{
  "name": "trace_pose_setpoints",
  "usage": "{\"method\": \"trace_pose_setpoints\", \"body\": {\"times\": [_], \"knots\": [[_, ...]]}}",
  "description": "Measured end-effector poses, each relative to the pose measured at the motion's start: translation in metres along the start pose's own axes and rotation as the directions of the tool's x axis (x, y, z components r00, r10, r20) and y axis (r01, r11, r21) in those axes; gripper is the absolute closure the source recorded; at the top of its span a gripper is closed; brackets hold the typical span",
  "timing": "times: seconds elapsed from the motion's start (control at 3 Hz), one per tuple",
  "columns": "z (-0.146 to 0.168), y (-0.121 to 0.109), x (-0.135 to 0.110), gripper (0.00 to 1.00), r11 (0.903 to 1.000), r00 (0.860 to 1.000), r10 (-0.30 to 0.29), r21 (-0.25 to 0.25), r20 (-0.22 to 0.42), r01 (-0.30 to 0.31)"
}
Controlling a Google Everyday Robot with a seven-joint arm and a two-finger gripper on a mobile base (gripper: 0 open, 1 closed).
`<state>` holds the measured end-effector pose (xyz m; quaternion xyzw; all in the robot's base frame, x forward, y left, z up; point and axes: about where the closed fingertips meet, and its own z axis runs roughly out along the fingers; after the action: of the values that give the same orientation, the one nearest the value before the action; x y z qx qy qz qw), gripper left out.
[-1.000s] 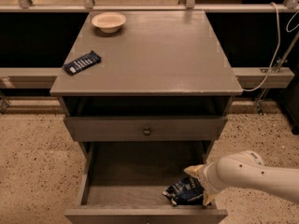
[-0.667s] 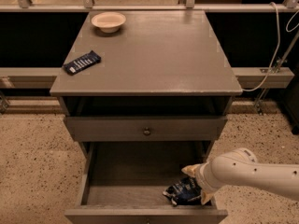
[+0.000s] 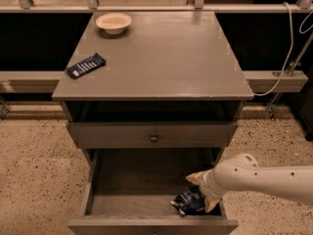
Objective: Pick blue chip bag from middle drawer and place on counter
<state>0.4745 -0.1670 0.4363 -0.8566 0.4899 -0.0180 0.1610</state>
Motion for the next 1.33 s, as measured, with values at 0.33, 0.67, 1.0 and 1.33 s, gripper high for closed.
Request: {"method": "trace_pose_setpoints", "body": {"times": [0.33,0.67,1.0,1.33], "knots": [[0.018,0.005,0.002,0.24,0.9996,1.0,0.014,-0.023,0.01,-0.014],[0.028,0.011,0.002,0.24,0.9988,0.999,0.026,-0.041,0.02,-0.025],[0.035,0.016,0.002,0.25,0.998,0.999,0.035,-0.054,0.029,-0.034],[0.037,0.017,0.001,0.41,0.998,0.998,0.042,-0.05,0.04,-0.04]]}}
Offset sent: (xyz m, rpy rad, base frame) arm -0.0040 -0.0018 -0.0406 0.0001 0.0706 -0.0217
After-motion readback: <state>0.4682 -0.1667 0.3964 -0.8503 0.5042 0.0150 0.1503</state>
